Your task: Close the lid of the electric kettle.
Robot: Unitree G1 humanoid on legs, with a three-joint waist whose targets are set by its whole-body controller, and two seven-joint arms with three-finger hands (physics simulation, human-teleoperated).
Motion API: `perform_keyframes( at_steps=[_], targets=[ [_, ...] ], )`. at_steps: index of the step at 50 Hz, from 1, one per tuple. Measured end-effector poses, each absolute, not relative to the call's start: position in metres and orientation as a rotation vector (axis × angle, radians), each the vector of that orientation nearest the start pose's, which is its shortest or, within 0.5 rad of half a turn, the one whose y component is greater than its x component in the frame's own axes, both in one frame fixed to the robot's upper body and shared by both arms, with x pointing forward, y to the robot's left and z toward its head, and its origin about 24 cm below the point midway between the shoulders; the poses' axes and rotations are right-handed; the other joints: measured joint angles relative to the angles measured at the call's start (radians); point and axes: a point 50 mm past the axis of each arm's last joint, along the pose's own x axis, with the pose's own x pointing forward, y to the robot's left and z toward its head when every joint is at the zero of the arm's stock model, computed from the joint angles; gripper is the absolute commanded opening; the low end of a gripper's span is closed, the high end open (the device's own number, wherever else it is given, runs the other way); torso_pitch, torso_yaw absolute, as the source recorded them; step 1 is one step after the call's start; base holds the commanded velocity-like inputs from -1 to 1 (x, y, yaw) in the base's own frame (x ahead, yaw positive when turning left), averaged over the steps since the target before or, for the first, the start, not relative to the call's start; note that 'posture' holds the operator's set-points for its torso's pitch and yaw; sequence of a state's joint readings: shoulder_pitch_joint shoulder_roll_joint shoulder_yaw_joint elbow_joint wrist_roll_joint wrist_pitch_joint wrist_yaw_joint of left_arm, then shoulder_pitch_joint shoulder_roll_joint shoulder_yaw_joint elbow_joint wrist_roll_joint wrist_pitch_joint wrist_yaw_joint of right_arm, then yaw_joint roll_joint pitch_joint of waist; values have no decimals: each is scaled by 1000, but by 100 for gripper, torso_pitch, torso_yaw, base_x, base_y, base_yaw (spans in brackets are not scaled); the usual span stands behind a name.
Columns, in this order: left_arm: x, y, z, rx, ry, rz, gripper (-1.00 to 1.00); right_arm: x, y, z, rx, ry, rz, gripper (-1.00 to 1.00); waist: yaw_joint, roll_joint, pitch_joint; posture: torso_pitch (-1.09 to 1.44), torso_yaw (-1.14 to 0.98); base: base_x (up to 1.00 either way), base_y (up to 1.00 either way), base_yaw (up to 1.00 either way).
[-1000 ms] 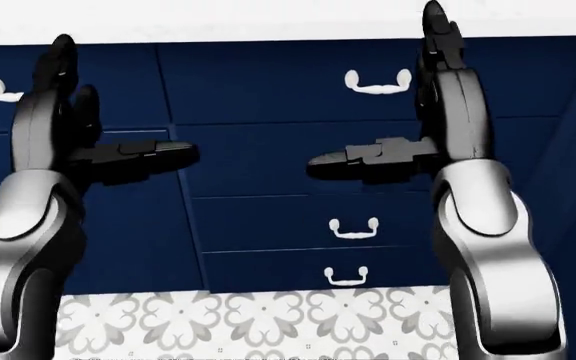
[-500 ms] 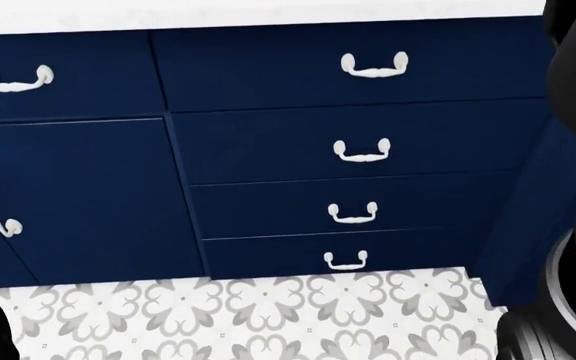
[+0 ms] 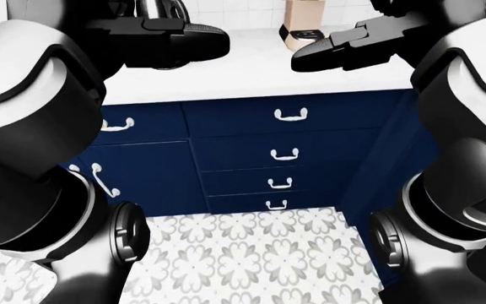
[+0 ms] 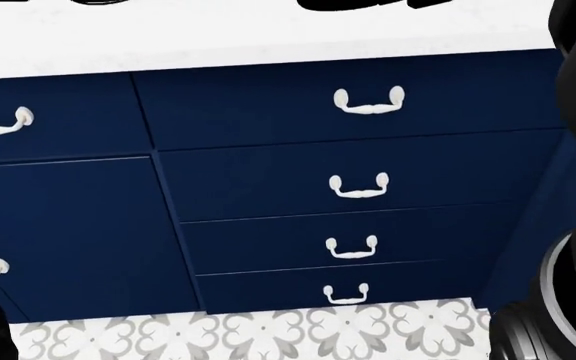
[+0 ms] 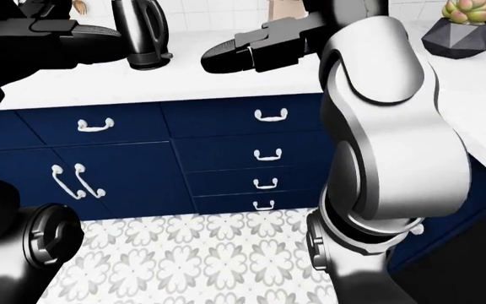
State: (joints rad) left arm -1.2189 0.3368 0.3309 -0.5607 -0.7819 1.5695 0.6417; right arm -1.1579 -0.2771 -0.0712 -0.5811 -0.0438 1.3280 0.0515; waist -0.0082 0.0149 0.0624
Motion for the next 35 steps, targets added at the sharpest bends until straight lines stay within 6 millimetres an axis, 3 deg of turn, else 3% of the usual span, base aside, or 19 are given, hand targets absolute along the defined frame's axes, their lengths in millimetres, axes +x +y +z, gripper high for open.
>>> perform_keyframes(
  at_steps=[2, 3, 4, 5, 7, 8, 12, 14, 15, 17, 19, 23, 28, 30, 32, 35],
  targets=[
    [256, 148, 359, 20, -235, 25, 100, 267, -129, 361, -227, -405, 26, 100, 0, 38, 0, 0, 0, 58, 0, 0],
    [257, 150, 357, 17, -227, 31, 100, 268, -128, 358, -227, -397, 32, 100, 7, 28, 21, 0, 0, 48, 0, 0],
    [259, 152, 353, 15, -208, 42, 100, 269, -126, 354, -233, -381, 45, 100, 12, 31, 41, 0, 0, 48, 0, 0],
    [260, 155, 351, 15, -193, 58, 100, 271, -122, 352, -239, -363, 65, 100, 16, 42, 46, 0, 0, 26, 0, 0],
    [260, 157, 354, 12, -196, 76, 100, 271, -119, 352, -247, -359, 89, 100, 13, 51, 20, 0, 0, 10, 0, 0],
    [258, 156, 357, 11, -215, 75, 100, 269, -120, 355, -246, -376, 88, 100, 3, 49, 22, 0, 0, 0, 0, 0],
    [254, 154, 362, 7, -257, 58, 100, 264, -123, 361, -236, -431, 60, 100, -5, 4, 54, 0, 0, 0, 0, 0],
    [255, 154, 361, 7, -242, 56, 100, 266, -123, 360, -240, -419, 53, 100, -11, -41, 51, 0, 0, 0, 0, 0],
    [256, 154, 359, 8, -232, 58, 100, 267, -124, 359, -241, -411, 49, 100, -14, -47, 50, 0, 0, 0, 0, 0],
    [262, 151, 350, 21, -186, 46, 100, 271, -127, 353, -235, -373, 34, 100, -15, -25, 57, 0, 0, 13, 0, 0],
    [265, 148, 347, 41, -151, 31, 100, 276, -131, 349, -230, -328, 16, 100, -16, -32, 41, 0, 0, 18, 0, 0],
    [254, 154, 362, 18, -240, 54, 100, 269, -127, 357, -242, -384, 24, 100, -2, -21, -6, 0, 0, 19, 3, 0],
    [244, 162, 375, -39, -323, 97, 100, 260, -124, 365, -260, -459, 36, 100, 3, 18, -15, 0, 0, 15, 22, 0],
    [244, 162, 375, -44, -319, 100, 100, 262, -125, 363, -251, -445, 28, 100, -1, 33, -3, 0, 0, 0, 0, 0],
    [245, 159, 374, -35, -314, 93, 100, 262, -126, 364, -236, -450, 24, 100, -7, 67, 6, 0, 0, 0, 0, 0],
    [250, 160, 364, -19, -258, 98, 100, 265, -121, 357, -245, -421, 54, 100, -1, 32, 36, 0, 0, 0, 0, 0]
  ],
)
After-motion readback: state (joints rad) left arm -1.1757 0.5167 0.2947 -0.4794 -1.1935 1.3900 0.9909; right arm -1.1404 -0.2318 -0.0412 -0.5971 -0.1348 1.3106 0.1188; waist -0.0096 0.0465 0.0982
